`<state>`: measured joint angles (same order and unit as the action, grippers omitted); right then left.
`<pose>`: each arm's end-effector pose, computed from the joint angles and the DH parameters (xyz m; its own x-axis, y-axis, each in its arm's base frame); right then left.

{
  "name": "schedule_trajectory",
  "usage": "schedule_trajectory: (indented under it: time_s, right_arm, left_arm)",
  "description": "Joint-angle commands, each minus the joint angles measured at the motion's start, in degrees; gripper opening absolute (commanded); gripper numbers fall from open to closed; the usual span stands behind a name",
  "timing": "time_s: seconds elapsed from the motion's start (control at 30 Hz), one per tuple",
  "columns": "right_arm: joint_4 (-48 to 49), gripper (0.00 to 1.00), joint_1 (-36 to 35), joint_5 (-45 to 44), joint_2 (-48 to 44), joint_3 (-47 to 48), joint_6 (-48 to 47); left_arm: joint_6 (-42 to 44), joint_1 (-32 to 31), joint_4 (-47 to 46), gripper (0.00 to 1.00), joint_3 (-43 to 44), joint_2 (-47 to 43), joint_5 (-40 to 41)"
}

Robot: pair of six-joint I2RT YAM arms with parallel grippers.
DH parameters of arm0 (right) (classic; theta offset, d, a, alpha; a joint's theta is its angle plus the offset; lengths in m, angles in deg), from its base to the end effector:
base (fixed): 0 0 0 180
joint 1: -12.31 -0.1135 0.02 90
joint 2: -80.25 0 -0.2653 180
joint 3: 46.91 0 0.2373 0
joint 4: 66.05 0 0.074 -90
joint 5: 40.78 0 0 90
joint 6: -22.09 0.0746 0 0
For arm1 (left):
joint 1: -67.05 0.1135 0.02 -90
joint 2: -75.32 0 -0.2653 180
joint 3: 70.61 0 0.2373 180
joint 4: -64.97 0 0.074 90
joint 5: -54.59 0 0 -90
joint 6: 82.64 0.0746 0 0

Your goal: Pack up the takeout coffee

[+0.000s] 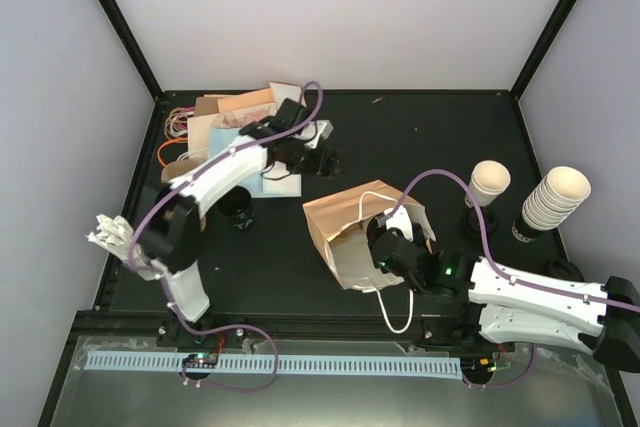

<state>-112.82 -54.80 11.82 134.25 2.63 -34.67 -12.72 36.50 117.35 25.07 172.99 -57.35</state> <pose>0.1133 0.1520 0.2058 -0.5737 -0.2393 -0.7833 -0.3221 0.9452 -0.0528 0.3096 -0.2151 0.2518 -0.8836 0.1517 -0.4429 0.3785 0.7882 -0.4852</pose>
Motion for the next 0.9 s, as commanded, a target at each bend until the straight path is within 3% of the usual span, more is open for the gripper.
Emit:
schedule_trajectory:
  time_s: [0.0,0.4,0.63,0.87]
  right_arm:
    - [0.72,0.48,-0.11,1.19,0.02,-1.23,2.39]
    - [1.52,0.48,-0.12,1.0,2.33,-1.08,2.41]
    - [3.62,0.47,-0.12,0.4,2.89,-1.14,1.71]
    - [6.63,0.47,-0.12,0.09,2.42,-1.54,-0.4]
  left_arm:
    - [2.0,-0.08,3.84,0.88,12.18,11.51,-7.36]
    - [0.33,-0.33,3.08,0.86,23.1,27.49,-13.63]
    - [-0.31,-1.23,3.01,0.84,21.27,28.12,-17.01]
    - [-3.82,-1.28,-3.87,0.82,11.39,24.13,-22.89]
